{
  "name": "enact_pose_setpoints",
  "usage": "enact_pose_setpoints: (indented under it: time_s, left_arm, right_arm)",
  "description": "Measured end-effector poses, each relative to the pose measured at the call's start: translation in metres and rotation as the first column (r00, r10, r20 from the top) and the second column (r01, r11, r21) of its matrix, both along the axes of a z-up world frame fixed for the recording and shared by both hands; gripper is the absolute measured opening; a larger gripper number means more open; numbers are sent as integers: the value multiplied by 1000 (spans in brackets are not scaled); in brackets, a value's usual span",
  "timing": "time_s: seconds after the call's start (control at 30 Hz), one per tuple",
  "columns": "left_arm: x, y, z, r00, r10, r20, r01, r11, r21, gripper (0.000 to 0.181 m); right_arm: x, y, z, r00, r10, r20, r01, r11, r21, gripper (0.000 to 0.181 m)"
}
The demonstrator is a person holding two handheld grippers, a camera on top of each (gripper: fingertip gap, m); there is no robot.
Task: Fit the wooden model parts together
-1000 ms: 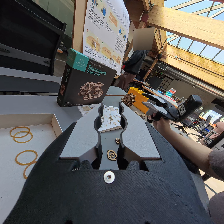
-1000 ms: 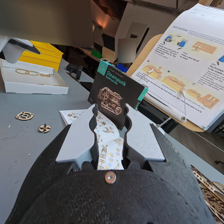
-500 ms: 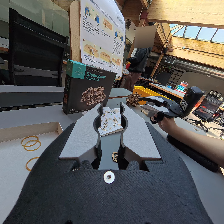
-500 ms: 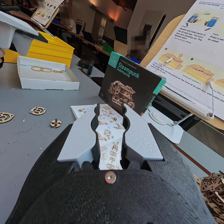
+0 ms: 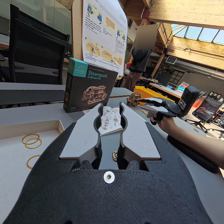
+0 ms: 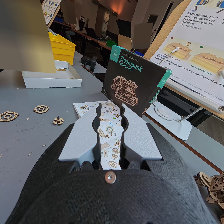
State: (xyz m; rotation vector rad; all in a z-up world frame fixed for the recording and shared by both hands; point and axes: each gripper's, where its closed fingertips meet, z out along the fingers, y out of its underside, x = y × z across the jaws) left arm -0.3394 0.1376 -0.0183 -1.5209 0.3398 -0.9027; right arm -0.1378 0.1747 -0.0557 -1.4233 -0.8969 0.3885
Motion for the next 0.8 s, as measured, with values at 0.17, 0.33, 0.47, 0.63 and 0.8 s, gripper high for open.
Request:
enact_pose_setpoints:
  time_s: [0.17, 0.33, 0.47, 0.63, 0.8]
  left_arm:
    - [-1, 1, -1, 1000, 3, -3, -3, 1000, -4, 25]
    - [-1, 1, -1, 1000, 5, -4, -5, 1000, -6, 25]
    - [-1, 1, -2, 1000, 6, -7, -6, 1000, -7, 25]
    - [-1, 1, -2, 1000, 9, -8, -9, 1000, -8, 26]
    - [-1, 1, -2, 1000, 12, -15, -12, 1000, -6, 27]
  right_arm:
    - [-1, 0, -2, 1000, 2, 10, -2, 1000, -2, 29]
    - [-1, 0, -2, 1000, 2, 10, -2, 1000, -6, 29]
    - [0, 1, -2, 1000, 1, 9, -1, 1000, -6, 28]
    - [0, 1, -2, 1000, 0, 8, 0, 1000, -8, 28]
    - [2, 2, 0, 1000, -13, -1, 13, 1000, -6, 28]
